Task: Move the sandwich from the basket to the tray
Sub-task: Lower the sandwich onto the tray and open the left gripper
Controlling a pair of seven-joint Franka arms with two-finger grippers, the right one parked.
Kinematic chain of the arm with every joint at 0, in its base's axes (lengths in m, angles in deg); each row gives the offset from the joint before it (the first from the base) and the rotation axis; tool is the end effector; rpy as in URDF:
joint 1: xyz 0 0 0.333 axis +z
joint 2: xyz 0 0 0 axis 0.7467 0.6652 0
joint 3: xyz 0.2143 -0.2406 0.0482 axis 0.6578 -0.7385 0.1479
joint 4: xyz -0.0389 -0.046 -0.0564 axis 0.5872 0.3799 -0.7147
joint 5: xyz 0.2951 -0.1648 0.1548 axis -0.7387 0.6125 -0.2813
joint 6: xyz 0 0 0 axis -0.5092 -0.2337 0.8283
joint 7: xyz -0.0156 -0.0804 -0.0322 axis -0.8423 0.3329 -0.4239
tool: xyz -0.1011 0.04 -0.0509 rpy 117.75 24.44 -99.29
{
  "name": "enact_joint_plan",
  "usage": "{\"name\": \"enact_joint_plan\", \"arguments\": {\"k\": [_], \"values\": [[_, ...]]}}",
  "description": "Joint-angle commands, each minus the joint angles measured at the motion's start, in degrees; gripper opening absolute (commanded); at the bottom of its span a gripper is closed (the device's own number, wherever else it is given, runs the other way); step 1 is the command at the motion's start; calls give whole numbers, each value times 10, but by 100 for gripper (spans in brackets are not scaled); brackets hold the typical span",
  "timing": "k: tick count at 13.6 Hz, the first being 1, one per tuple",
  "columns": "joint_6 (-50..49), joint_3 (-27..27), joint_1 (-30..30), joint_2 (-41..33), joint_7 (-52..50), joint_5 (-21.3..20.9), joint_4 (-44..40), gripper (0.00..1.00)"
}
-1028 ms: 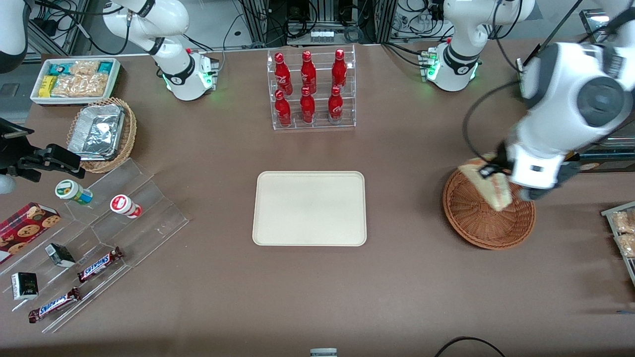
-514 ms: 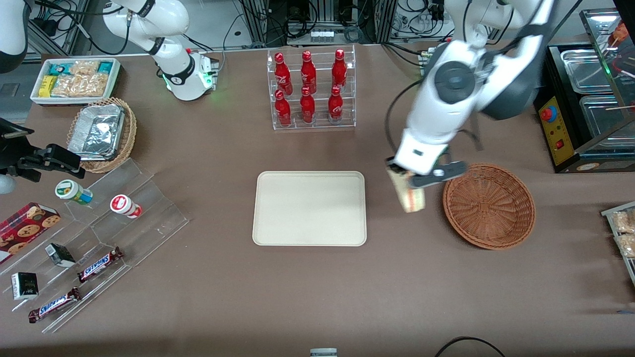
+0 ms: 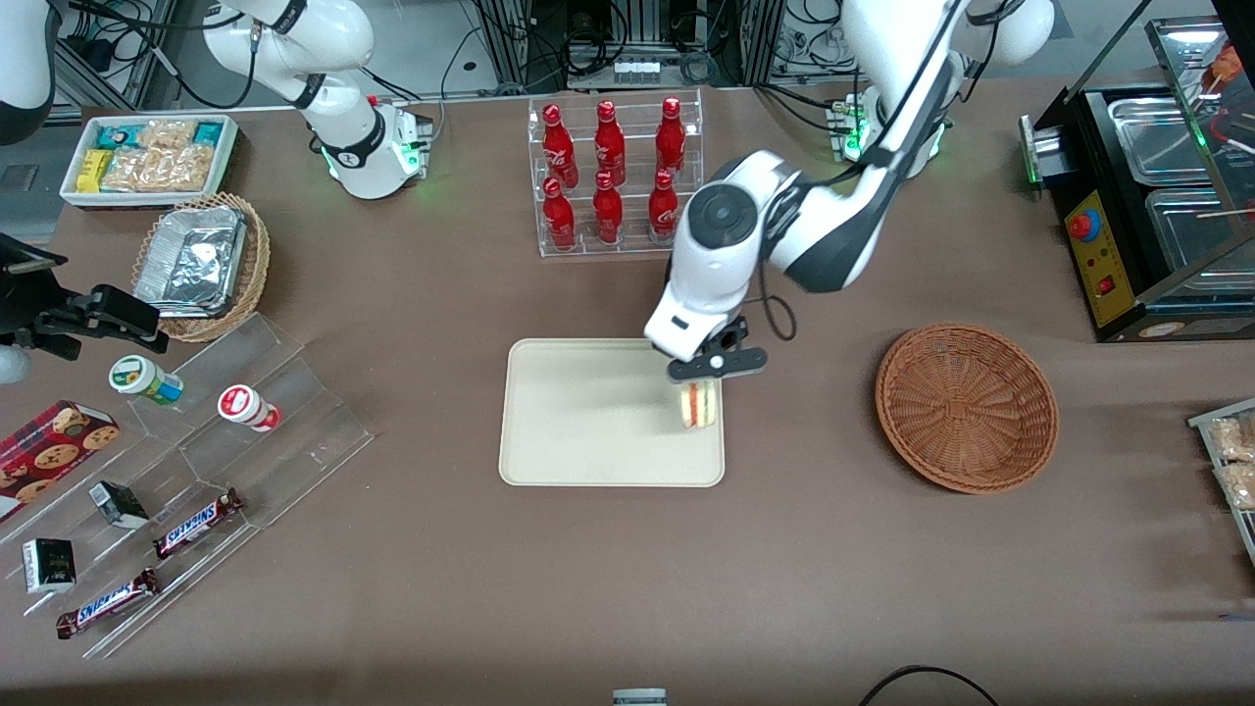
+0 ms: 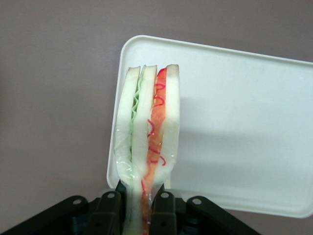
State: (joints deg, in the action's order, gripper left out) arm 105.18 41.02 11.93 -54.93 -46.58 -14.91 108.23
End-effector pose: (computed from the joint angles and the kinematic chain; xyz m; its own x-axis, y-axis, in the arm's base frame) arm 0.4979 -0.4298 0.3400 0.9924 0.1214 0.0182 0.1212 -0.9926 0.0085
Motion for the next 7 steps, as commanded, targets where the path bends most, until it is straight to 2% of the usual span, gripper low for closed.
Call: {"name": "enact_joint_plan", "arguments": {"k": [1,4,7], "values": [[10,10,-23,70,-15,-23,-60,23],[62,10,-25,99,-13,-43,-59,23],[70,10,-32,119,-12,-48,-59,24]]}}
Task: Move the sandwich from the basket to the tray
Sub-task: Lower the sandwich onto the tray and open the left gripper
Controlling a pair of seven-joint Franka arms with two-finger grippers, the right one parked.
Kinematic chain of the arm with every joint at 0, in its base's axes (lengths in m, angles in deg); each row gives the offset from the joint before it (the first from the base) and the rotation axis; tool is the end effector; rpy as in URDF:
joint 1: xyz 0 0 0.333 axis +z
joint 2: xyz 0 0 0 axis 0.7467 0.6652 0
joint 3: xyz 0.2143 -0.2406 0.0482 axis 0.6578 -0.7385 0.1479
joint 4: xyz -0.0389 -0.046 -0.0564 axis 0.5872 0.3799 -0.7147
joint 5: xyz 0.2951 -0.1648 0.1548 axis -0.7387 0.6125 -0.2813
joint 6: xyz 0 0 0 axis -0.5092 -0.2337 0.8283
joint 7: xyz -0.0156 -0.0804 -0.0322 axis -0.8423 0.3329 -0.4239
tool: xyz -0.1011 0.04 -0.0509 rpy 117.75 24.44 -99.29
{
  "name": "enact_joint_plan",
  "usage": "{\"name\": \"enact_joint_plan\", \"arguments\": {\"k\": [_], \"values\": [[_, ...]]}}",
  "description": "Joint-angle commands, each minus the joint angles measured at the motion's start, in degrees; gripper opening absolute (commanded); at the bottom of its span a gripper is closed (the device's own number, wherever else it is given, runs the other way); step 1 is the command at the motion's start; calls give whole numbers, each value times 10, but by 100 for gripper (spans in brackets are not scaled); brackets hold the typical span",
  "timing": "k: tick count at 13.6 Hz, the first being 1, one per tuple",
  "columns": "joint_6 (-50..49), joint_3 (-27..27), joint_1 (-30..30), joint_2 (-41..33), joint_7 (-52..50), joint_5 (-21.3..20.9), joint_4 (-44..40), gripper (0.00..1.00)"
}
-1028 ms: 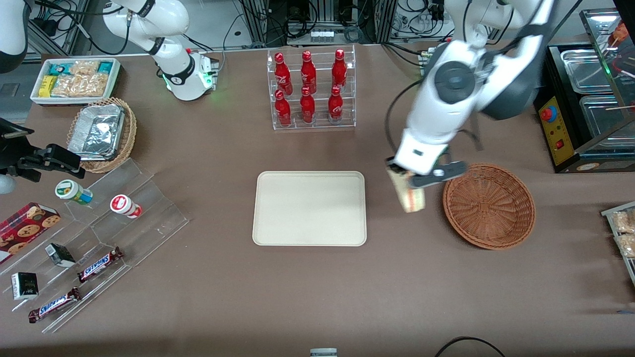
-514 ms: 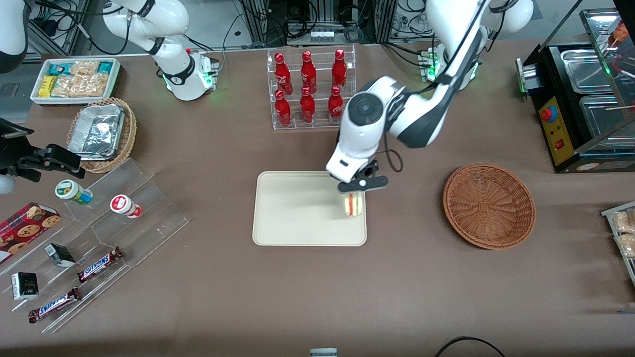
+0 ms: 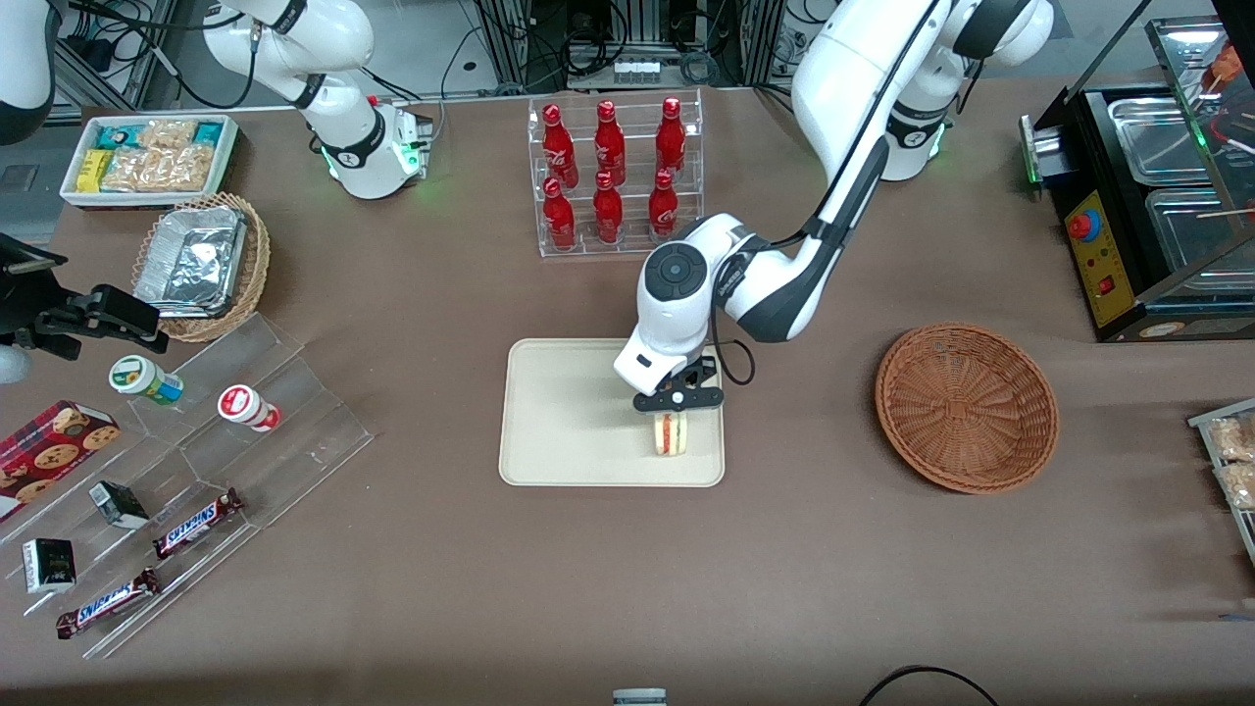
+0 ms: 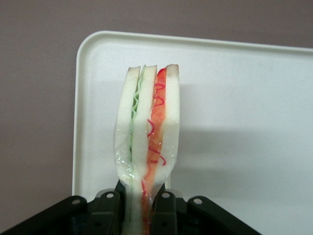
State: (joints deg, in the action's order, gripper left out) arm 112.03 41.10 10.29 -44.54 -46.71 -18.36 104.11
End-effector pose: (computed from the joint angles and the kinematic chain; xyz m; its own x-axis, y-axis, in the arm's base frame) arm 0.5079 -0.4600 0.2603 0.9970 0.0610 0.0474 0.0612 -0.9981 -0.0024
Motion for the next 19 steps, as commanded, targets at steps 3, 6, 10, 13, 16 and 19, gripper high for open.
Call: {"name": "enact_joint_plan", "arguments": {"k": [3,6,10,13,16,19], "values": [[6,10,-15,22,-9,-13,-17,51],[4,10,-15,22,-12,-13,-18,100],[-23,15,-10,-6,-19,-13,-22,100],[-113,47,-1,-82,-23,-7,-57,100],[-223,89,0,-127,-23,-1,-126,100],[-268,145,0,-183,-16,27,-132,100]]}}
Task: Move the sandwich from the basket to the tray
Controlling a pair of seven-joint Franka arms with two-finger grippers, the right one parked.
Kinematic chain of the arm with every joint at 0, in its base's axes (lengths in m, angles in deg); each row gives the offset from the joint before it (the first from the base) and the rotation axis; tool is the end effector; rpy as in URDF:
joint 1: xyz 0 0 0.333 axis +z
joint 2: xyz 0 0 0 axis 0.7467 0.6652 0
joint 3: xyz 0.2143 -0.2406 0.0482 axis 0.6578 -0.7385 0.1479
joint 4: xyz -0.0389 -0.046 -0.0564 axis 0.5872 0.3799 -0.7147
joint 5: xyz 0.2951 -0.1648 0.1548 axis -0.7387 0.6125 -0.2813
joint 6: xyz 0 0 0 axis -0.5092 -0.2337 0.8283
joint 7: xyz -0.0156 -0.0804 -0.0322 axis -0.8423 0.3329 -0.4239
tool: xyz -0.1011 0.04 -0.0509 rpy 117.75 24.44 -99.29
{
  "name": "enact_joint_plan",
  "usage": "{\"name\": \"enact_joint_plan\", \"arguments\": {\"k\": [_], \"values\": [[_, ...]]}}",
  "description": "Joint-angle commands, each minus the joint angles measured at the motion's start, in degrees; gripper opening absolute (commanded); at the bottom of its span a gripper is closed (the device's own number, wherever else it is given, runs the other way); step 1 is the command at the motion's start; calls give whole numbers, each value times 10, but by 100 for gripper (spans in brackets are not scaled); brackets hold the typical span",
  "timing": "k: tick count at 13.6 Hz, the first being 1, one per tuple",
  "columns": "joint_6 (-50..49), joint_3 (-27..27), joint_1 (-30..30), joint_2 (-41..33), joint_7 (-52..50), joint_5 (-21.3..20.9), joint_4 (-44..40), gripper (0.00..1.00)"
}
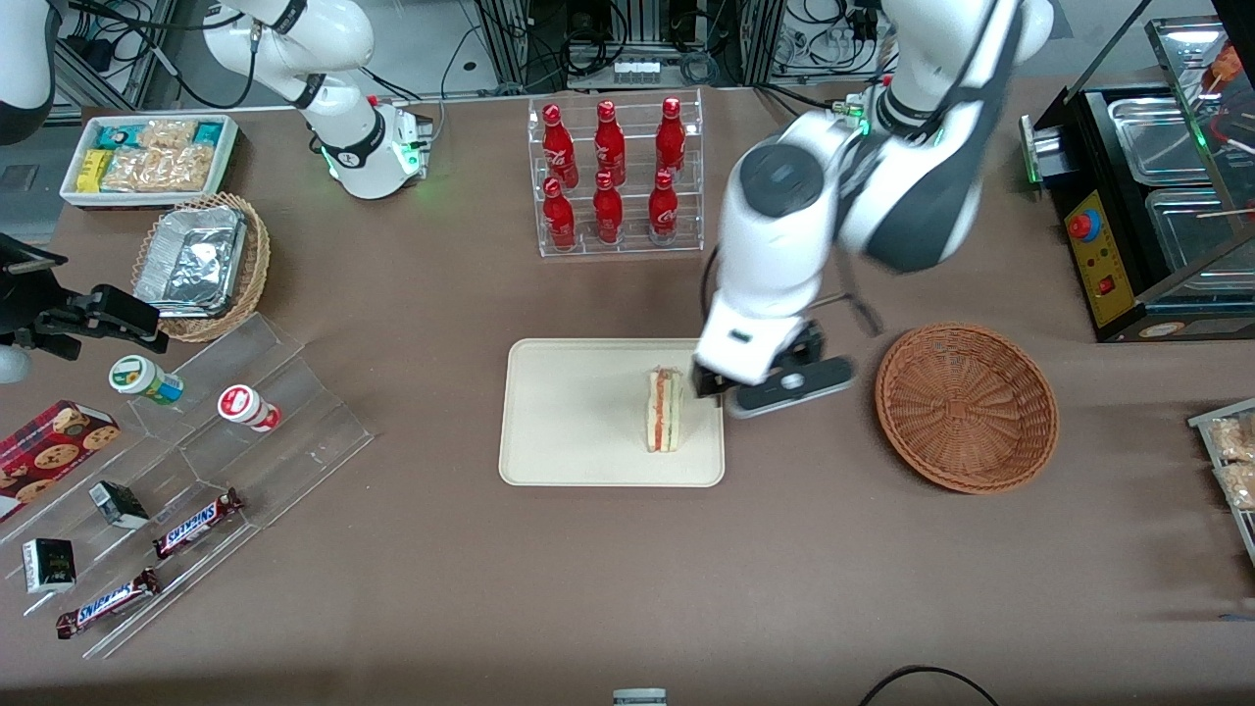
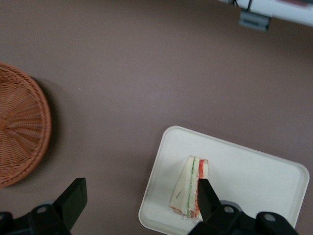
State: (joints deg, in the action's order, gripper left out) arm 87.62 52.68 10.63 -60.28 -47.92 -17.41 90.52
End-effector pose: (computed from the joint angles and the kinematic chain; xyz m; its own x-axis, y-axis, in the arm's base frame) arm 0.5682 -0.3489 0.5164 0.9354 0.3045 0.1795 0.3098 -0.9508 -0.0016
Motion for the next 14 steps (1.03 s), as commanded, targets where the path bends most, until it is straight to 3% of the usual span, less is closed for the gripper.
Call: {"name": "enact_joint_plan", "arguments": {"k": [1,6,12,14], "values": [[-42,42,-3,-40,-2,18,4,100],[-109,34,93,-89,81,24,8,100],[-175,-66,289,-115,233,77,16,100],[-219,-72,314,-132,281,79,19,100]]}}
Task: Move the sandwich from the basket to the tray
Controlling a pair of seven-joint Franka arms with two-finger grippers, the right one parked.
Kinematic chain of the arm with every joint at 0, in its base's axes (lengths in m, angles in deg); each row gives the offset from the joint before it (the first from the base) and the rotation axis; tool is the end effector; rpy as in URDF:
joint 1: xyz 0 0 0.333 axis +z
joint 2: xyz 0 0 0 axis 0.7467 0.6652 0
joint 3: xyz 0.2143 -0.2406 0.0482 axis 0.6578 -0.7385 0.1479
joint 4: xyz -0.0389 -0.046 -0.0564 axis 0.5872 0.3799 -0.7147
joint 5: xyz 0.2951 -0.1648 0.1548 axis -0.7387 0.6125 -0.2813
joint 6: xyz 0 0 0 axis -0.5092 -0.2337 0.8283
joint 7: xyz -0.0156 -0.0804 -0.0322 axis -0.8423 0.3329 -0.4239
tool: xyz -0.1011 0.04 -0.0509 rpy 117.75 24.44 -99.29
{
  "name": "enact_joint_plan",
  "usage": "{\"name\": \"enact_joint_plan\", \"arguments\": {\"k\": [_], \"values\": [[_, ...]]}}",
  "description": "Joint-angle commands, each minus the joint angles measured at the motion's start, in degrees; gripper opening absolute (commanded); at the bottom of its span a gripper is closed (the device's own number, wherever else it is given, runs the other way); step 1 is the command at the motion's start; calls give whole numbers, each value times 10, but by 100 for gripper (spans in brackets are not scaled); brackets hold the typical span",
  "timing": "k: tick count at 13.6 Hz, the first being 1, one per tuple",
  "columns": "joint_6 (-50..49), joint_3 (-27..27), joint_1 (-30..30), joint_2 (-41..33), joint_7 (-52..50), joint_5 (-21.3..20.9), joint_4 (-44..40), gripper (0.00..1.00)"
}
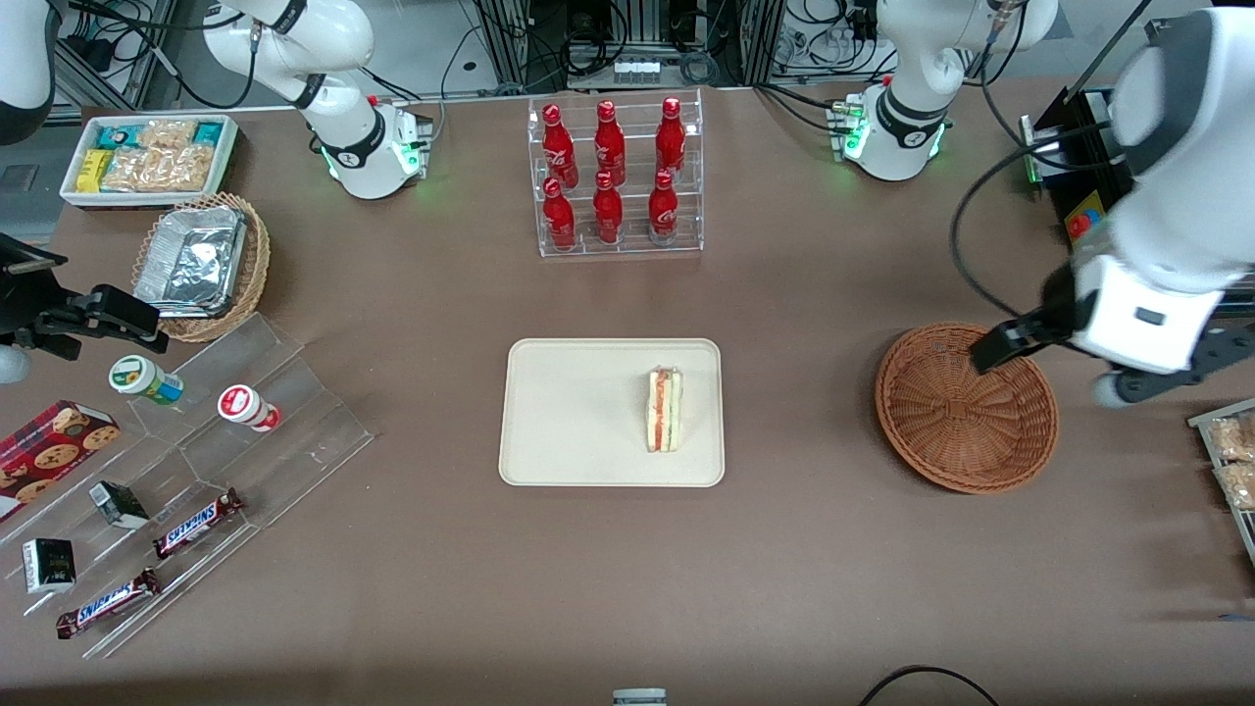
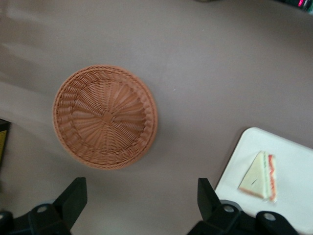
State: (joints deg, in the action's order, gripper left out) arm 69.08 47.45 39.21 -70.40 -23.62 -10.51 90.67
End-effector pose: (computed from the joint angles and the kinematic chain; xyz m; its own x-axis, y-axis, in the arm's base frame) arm 0.5838 -0.0847 0.5945 0.9448 0.3252 -0.0397 0.3253 -0.9456 -0.0047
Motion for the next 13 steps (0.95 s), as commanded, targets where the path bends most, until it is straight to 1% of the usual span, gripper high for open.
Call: {"name": "enact_joint_plan", "arguments": {"k": [1,2,5,8,10,13], "values": [[-44,-20,40,-49,42,11,28,100],[-45,-21,56,-70,43,11,43,100],[-47,-25,61,-122,46,11,96,100],[-42,-61,85,-181,48,12,151,100],[-47,-73,86,-189,49,10,152,100],[-46,-74,87,-173,84,11,142,100]]}}
